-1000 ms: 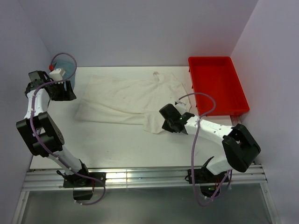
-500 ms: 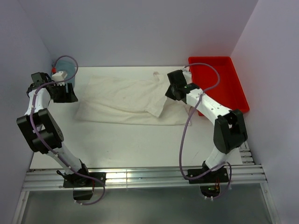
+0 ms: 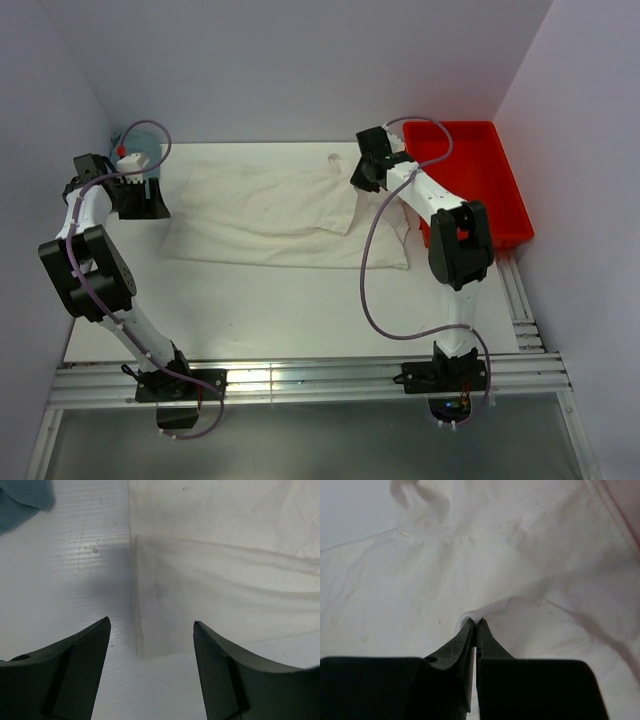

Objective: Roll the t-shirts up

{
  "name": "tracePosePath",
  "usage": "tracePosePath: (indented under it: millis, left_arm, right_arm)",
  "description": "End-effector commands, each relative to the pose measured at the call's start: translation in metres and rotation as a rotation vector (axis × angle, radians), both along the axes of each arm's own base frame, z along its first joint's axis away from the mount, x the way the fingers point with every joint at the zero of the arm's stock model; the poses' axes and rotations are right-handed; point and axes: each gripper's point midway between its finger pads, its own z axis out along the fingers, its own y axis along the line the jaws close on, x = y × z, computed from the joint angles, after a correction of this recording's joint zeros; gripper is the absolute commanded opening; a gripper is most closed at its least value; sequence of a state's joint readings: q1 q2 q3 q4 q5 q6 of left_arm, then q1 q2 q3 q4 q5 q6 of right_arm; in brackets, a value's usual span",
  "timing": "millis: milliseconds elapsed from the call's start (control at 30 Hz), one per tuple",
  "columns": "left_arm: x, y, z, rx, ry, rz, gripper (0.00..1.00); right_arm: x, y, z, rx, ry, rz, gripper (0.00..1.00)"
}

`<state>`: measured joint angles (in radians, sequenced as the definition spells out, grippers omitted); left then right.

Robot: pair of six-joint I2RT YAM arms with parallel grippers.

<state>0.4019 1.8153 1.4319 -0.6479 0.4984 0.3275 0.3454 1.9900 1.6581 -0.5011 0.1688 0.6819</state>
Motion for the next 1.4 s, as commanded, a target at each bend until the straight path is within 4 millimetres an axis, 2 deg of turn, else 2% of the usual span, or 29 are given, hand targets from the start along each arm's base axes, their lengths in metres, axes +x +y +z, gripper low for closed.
tracePosePath:
  millis: [0,33,333,433,700,933,1033,1133,1167,1267,1333,1367]
  left_arm:
    - [0.014,0.002,0.011,0.022,-0.041,-0.013,0.72]
    - [0.014,0.001,0.01,0.023,-0.039,-0.011,0.73]
    - [0.016,0.0,0.007,0.022,-0.032,-0.014,0.72]
    - [0.016,0.0,0.007,0.026,-0.033,-0.011,0.72]
    - [0.014,0.001,0.007,0.028,-0.032,-0.011,0.72]
    - [0.012,0.0,0.008,0.032,-0.031,-0.012,0.72]
    - [0.012,0.0,0.007,0.03,-0.028,-0.01,0.72]
    - [0.011,-0.001,0.007,0.026,-0.027,-0.014,0.72]
    - [0.011,-0.001,0.008,0.026,-0.029,-0.011,0.73]
    - [0.011,-0.002,0.008,0.023,-0.03,-0.014,0.73]
    - [0.011,-0.002,0.008,0.021,-0.029,-0.014,0.73]
    - [0.011,-0.003,0.008,0.019,-0.03,-0.015,0.73]
  right_arm:
    - [0.017,-0.002,0.008,0.015,-0.024,0.005,0.0]
    - [0.019,-0.002,0.0,0.014,-0.011,0.001,0.0]
    - [0.037,-0.004,-0.024,0.046,0.006,-0.016,0.0]
    - [0.042,-0.004,-0.026,0.065,-0.01,-0.018,0.0]
    - [0.061,0.002,-0.014,0.089,-0.07,-0.005,0.0]
    - [0.067,0.005,-0.022,0.086,-0.058,0.0,0.0]
    - [0.066,0.005,-0.026,0.084,-0.049,0.002,0.09]
    - [0.063,0.004,-0.027,0.082,-0.046,0.003,0.27]
    - [0.06,0.003,-0.029,0.08,-0.041,0.003,0.4]
    - [0.058,0.0,-0.015,0.078,-0.068,-0.003,0.61]
    - [0.052,-0.004,-0.004,0.071,-0.082,-0.009,0.66]
    - [0.047,-0.005,-0.005,0.069,-0.074,-0.011,0.67]
